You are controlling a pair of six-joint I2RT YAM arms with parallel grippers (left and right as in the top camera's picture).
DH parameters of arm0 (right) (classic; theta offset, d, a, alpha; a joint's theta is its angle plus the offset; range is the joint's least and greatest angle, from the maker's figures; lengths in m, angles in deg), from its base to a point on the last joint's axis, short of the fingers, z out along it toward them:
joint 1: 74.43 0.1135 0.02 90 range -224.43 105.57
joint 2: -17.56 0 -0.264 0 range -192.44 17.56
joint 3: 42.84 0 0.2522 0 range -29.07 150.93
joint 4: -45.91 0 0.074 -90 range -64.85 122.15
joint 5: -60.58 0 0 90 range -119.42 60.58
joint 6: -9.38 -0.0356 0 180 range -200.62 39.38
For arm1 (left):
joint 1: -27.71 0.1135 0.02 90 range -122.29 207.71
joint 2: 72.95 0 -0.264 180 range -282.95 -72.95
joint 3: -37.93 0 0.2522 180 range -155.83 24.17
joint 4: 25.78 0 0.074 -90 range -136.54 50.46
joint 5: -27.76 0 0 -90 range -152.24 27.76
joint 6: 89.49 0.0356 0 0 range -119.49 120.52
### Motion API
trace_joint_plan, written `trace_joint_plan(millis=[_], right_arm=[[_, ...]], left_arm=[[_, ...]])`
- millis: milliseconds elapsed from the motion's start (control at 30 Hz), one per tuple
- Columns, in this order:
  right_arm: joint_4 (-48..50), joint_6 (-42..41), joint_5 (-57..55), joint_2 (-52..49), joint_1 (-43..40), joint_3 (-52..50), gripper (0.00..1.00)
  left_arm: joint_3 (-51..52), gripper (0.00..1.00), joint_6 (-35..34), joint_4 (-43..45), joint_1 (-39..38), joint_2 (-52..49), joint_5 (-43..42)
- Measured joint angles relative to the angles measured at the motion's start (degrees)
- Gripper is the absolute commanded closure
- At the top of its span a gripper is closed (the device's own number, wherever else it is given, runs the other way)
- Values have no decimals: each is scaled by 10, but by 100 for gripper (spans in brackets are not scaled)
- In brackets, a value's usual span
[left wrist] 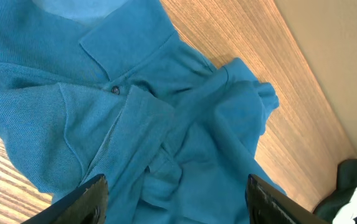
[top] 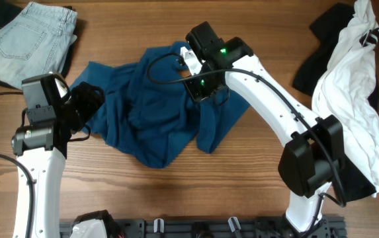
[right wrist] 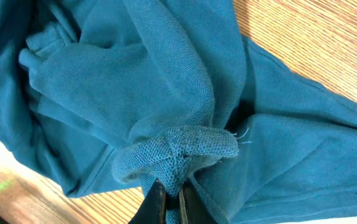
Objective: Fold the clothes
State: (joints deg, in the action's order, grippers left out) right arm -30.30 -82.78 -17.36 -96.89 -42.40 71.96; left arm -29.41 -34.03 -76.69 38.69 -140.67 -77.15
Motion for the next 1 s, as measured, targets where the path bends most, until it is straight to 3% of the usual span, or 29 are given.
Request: trace_joint_plan(millis=[400, 1000], right_arm=[[8, 3, -40, 12, 0, 0, 96], [-48, -2, -138, 197, 0, 0, 96]], left_arm=[[0, 30, 0, 0, 0, 0, 0], [0, 29, 4, 0, 0, 0, 0]])
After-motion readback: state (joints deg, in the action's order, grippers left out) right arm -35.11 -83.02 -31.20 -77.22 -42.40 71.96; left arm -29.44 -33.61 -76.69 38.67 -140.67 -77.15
